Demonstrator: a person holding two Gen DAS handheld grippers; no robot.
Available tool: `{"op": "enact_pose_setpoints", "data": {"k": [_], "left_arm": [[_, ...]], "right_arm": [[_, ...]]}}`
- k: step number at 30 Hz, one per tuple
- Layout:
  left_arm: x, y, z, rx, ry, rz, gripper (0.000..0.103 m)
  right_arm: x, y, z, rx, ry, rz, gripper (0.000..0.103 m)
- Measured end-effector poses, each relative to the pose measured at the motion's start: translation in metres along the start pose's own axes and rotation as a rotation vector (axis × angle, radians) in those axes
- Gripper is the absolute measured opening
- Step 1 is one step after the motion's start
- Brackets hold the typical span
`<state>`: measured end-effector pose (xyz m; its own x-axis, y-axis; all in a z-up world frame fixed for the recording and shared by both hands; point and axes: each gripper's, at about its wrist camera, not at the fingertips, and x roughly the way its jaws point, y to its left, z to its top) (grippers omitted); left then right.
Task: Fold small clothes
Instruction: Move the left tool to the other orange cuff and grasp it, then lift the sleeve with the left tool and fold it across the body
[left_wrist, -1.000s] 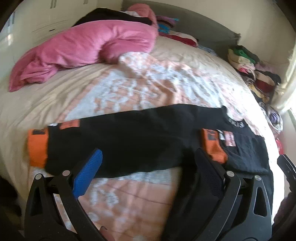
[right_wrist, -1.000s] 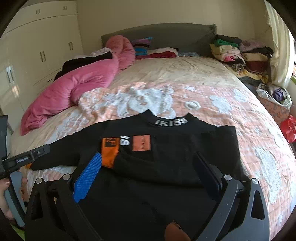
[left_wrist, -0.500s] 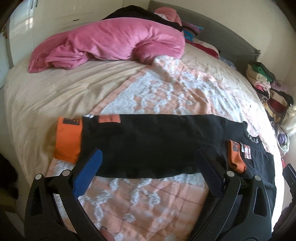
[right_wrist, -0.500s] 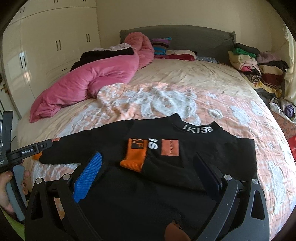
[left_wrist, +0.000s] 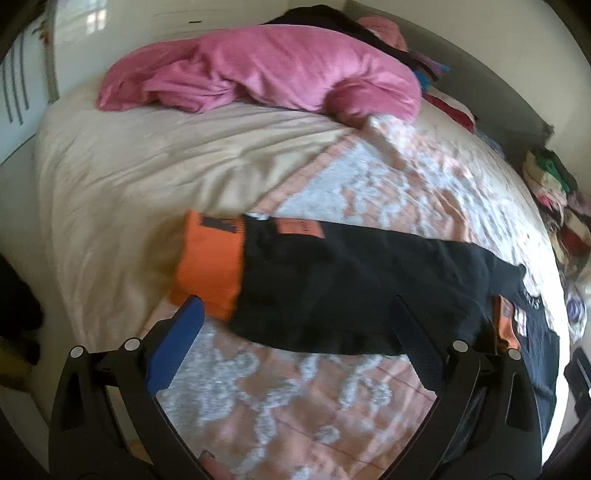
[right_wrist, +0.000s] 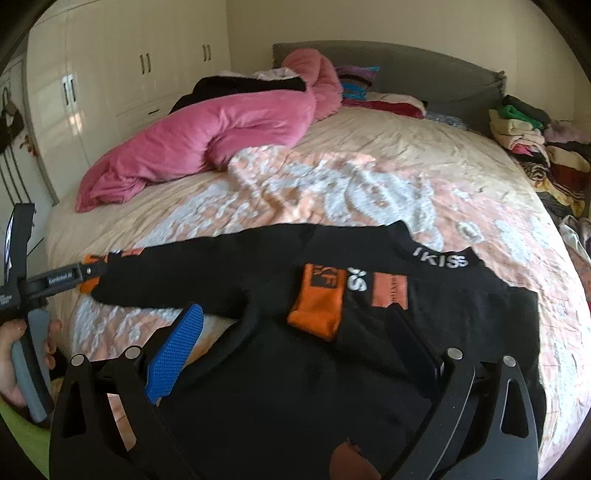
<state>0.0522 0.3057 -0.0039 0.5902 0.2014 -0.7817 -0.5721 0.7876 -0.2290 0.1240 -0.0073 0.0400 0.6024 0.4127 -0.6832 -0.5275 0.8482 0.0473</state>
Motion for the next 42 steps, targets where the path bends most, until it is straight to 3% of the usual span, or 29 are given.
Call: {"op": "enact_pose_setpoints", "data": {"k": [9,13,14,15,16,18,19,25,32,42], "left_arm": [[0.009,0.043,0.003,-0.112,0.005,0.066,0.094],[0.017,0.053,0.000,-0.147,0.005,0.031,0.094],[0.019,0.056,-0.002,-0.162,-0.003,0.009,0.087],[0.021,0.056,-0.002,-0.169,-0.010,-0.004,0.068],[0.023,0.057,-0.003,-0.171,-0.012,-0.011,0.058],[0.023,0.056,-0.002,-0.162,-0.032,-0.008,0.020],[0.022,0.056,-0.001,-0.159,-0.044,-0.021,0.009],[-0.005,0.043,0.009,-0.133,-0.124,-0.096,0.008],[-0.052,-0.001,0.020,-0.057,-0.209,-0.213,0.008],[-0.090,-0.072,0.018,0.059,-0.248,-0.342,0.007]], "right_arm": [[0.008,0.013,-0.005,-0.017,0.029,0.035,0.098],[0.010,0.014,-0.008,-0.008,0.037,0.041,0.098],[0.011,0.013,-0.010,-0.005,0.040,0.043,0.098],[0.012,0.013,-0.011,-0.003,0.043,0.043,0.098],[0.013,0.013,-0.012,0.000,0.047,0.044,0.098],[0.014,0.012,-0.015,0.005,0.055,0.044,0.098],[0.014,0.011,-0.017,0.009,0.057,0.043,0.098],[0.009,0.003,-0.020,0.041,0.052,0.043,0.098],[-0.009,-0.019,-0.027,0.111,0.022,0.043,0.098],[-0.046,-0.067,-0.039,0.228,-0.039,0.003,0.098]]}}
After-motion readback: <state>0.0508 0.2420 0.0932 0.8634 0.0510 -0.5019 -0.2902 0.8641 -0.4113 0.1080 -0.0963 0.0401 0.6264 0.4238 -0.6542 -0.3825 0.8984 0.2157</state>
